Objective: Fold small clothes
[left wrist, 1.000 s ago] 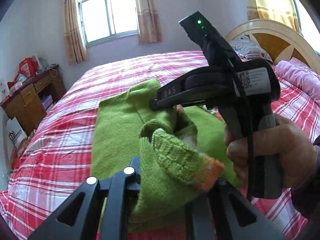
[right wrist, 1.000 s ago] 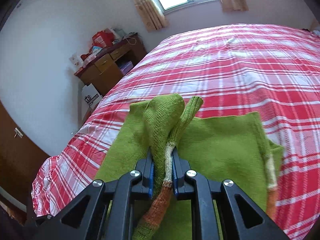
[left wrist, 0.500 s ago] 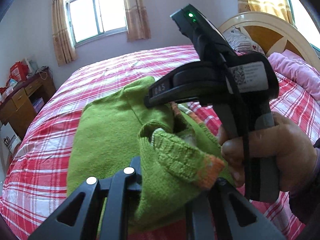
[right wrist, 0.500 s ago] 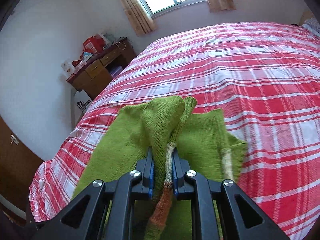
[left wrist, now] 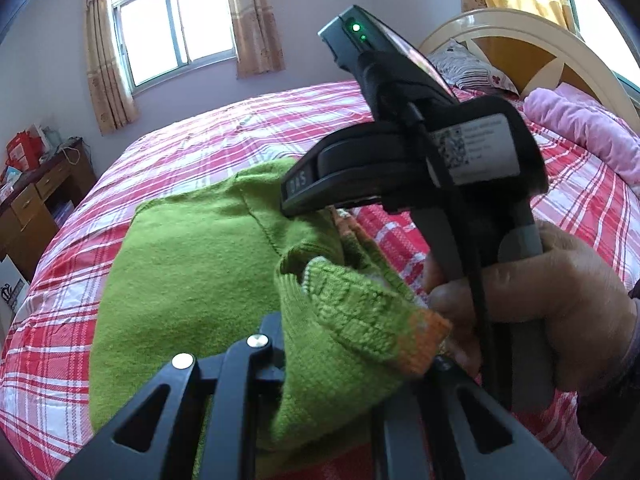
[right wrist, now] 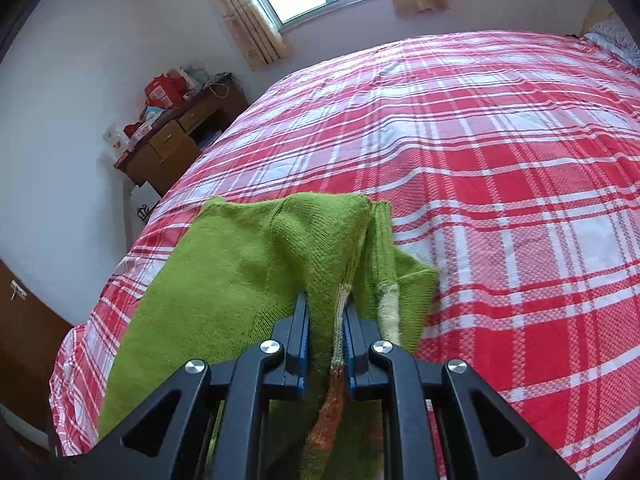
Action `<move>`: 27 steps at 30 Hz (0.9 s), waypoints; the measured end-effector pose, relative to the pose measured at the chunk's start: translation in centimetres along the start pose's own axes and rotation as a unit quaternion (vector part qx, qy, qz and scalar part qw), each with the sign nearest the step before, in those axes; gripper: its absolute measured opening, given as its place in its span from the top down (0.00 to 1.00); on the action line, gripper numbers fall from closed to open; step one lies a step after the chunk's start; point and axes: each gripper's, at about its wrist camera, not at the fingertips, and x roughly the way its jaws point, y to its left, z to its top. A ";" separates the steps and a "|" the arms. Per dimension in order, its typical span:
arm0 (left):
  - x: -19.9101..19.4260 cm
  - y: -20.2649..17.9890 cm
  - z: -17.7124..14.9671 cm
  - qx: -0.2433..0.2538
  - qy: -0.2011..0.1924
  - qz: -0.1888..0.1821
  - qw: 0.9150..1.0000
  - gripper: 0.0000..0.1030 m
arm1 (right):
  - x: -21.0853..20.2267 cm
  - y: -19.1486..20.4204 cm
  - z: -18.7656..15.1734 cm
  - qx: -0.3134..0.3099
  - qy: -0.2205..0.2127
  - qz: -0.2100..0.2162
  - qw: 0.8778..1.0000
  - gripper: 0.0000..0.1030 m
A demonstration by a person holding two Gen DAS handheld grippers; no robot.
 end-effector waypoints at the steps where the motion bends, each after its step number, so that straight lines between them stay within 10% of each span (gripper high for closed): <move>1: 0.0 -0.2 0.1 -0.001 -0.001 -0.002 1.000 0.88 | -0.1 -0.1 0.0 0.001 -0.001 -0.003 1.000 0.87; 12: -0.7 -0.4 -1.1 0.014 -0.006 -0.018 1.000 0.84 | 0.7 -2.1 -0.3 -0.004 -0.002 -0.021 1.000 0.87; 15: -3.1 0.8 -2.0 0.015 -0.006 -0.036 0.999 0.76 | 0.3 -2.3 -0.4 -0.002 0.003 -0.015 1.000 0.88; 19: -7.7 2.6 -4.6 0.031 -0.026 -0.044 0.998 0.37 | -2.0 -3.2 -1.4 0.017 -0.006 -0.001 1.000 0.79; 27: -12.1 9.5 -7.5 -0.043 -0.048 -0.014 0.998 0.27 | -13.1 -0.2 -6.4 0.002 -0.064 -0.013 0.998 0.73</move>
